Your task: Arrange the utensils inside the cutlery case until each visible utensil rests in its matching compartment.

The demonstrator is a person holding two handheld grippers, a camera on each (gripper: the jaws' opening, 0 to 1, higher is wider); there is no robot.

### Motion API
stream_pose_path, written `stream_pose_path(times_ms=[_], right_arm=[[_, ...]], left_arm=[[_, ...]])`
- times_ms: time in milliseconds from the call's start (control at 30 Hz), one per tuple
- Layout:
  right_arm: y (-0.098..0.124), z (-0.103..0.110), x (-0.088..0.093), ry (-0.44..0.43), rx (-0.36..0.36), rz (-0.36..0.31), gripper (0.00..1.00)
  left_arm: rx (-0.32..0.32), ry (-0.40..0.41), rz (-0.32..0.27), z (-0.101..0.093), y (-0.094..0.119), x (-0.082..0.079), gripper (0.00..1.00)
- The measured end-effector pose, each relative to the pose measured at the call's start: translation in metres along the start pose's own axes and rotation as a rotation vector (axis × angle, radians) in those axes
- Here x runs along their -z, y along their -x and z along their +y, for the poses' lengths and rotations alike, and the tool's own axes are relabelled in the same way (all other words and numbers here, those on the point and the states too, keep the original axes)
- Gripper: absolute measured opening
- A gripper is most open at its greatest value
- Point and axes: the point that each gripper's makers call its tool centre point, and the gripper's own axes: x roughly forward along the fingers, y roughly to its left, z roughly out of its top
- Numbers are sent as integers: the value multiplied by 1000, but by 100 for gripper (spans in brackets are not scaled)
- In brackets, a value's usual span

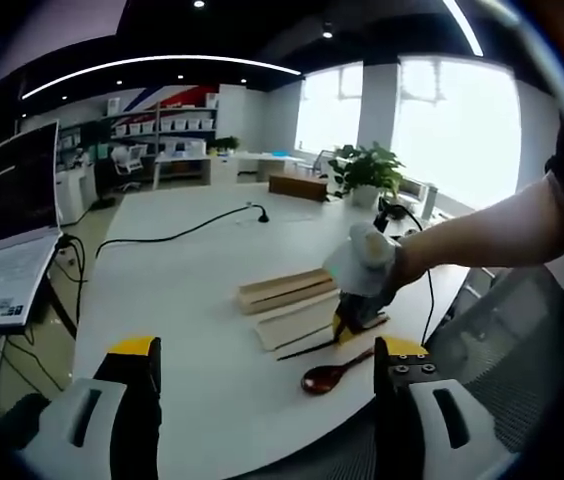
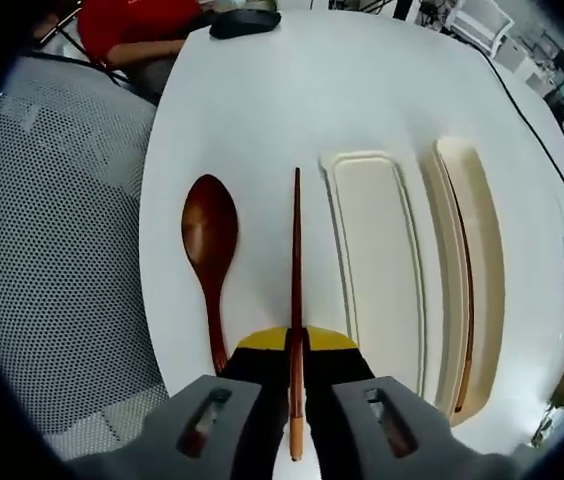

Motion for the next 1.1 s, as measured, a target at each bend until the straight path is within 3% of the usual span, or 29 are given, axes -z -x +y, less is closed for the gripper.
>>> stream_pose_path(times_ms=[533,1100], right_arm=[[1,2,3,12,11,23,0],[19,-3,1,-5,30,-1,0]], left_arm=[[-17,-6,5,2,1,0,90],[-12,-10,-2,1,1,-1,90]])
